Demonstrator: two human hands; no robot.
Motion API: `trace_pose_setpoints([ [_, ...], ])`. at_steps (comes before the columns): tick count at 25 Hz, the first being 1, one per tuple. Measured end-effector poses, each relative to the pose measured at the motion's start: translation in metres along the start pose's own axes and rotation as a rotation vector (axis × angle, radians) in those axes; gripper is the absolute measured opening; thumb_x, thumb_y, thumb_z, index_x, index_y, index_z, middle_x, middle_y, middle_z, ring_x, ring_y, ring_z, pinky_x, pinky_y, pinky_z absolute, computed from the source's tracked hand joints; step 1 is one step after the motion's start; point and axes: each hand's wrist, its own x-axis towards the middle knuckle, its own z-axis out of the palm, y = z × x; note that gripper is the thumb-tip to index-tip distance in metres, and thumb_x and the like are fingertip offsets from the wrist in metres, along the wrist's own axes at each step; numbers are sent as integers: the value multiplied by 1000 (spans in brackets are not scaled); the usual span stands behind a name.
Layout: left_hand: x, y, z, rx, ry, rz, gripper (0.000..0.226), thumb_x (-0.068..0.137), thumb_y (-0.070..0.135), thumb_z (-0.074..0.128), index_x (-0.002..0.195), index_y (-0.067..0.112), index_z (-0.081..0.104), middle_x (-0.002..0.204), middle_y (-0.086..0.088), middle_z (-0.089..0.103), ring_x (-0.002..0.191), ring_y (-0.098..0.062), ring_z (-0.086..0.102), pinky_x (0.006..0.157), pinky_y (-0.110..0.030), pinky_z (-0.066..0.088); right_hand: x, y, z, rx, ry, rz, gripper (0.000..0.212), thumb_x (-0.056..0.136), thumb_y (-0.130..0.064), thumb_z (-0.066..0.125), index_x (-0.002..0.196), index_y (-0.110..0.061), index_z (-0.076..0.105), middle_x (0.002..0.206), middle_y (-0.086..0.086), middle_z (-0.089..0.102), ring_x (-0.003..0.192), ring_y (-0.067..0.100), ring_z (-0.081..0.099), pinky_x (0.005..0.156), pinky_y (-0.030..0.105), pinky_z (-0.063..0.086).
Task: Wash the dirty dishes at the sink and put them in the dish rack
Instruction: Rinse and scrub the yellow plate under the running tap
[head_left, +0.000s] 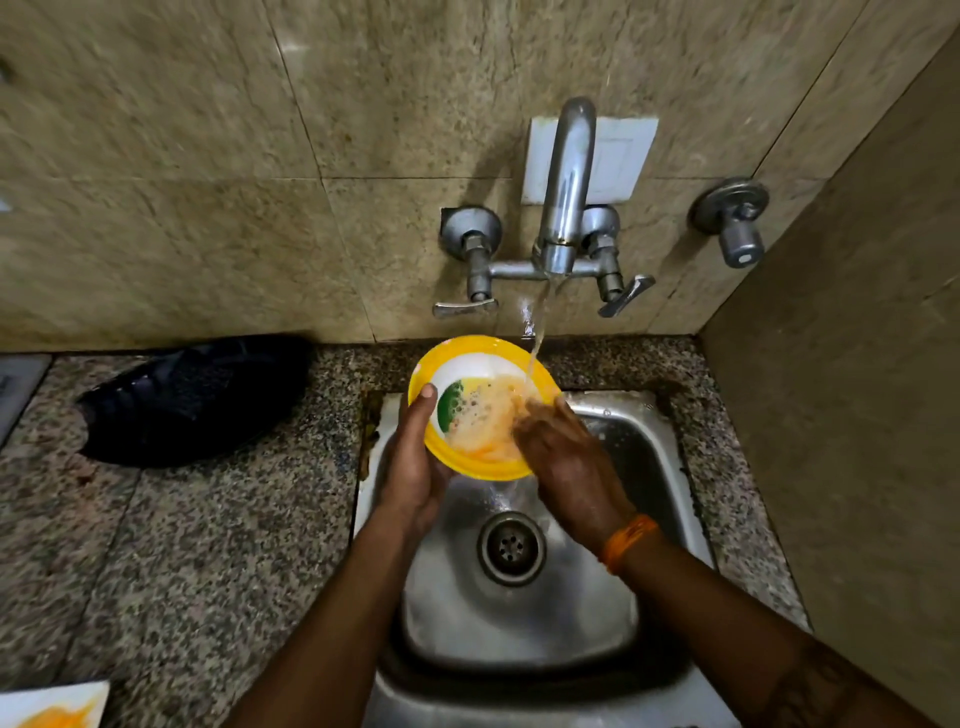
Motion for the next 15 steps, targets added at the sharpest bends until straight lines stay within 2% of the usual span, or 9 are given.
trace_pose_setpoints([
  [2, -8, -24, 12, -14, -6, 73, 61, 89, 27, 71, 146, 21, 49, 134, -12, 69, 119, -29, 69, 87, -45, 62, 2, -38, 5, 45, 79, 33, 44, 85, -2, 38, 114, 0, 72, 108, 17, 73, 106, 36, 70, 114, 51, 42],
  [3, -15, -32, 15, -11, 1, 84, 61, 88, 22, 72, 146, 19, 51, 134, -12, 69, 119, -28, 69, 85, -41, 62, -1, -53, 7, 87, 85, 19, 44, 88, -3, 39, 120, -1, 70, 110, 16, 72, 107, 34, 69, 114, 50, 43],
  [6, -17, -22, 5, -36, 33, 11, 40, 94, 19, 57, 132, 5, 64, 117, -16, 76, 108, -32, 72, 89, -41, 58, -17, -46, 7, 86, 25, -130, 48, 92, -4, 41, 134, -9, 64, 135, 11, 65, 128, 31, 58, 123, 46, 28],
  [7, -14, -12, -5, -48, 14, -19, 37, 96, 19, 52, 127, 4, 67, 111, -17, 78, 102, -33, 73, 89, -43, 57, -22, -29, 7, 47, 15, -155, 48, 92, -5, 43, 135, -12, 64, 138, 9, 63, 131, 31, 56, 126, 44, 22],
  [9, -8, 8, -18, 15, -12, -83, 45, 92, 25, 55, 131, 4, 65, 112, -17, 77, 100, -33, 74, 92, -46, 56, -27, 1, 3, 9, 5, -150, 45, 94, -6, 41, 131, -15, 67, 133, 6, 66, 131, 32, 55, 127, 44, 16],
  [12, -10, 8, -7, 71, -48, -88, 57, 86, 33, 63, 136, 7, 61, 119, -16, 75, 106, -31, 73, 92, -46, 58, -25, 4, 1, -19, 42, -129, 39, 94, -3, 41, 117, -11, 72, 118, 9, 71, 128, 36, 59, 125, 48, 23],
  [15, -19, -18, 6, 44, -7, 69, 47, 90, 17, 66, 136, 7, 59, 123, -18, 73, 110, -31, 72, 88, -45, 60, -26, -20, 4, 4, 116, -90, 35, 94, -5, 44, 112, -10, 73, 110, 10, 73, 118, 33, 65, 116, 53, 38],
])
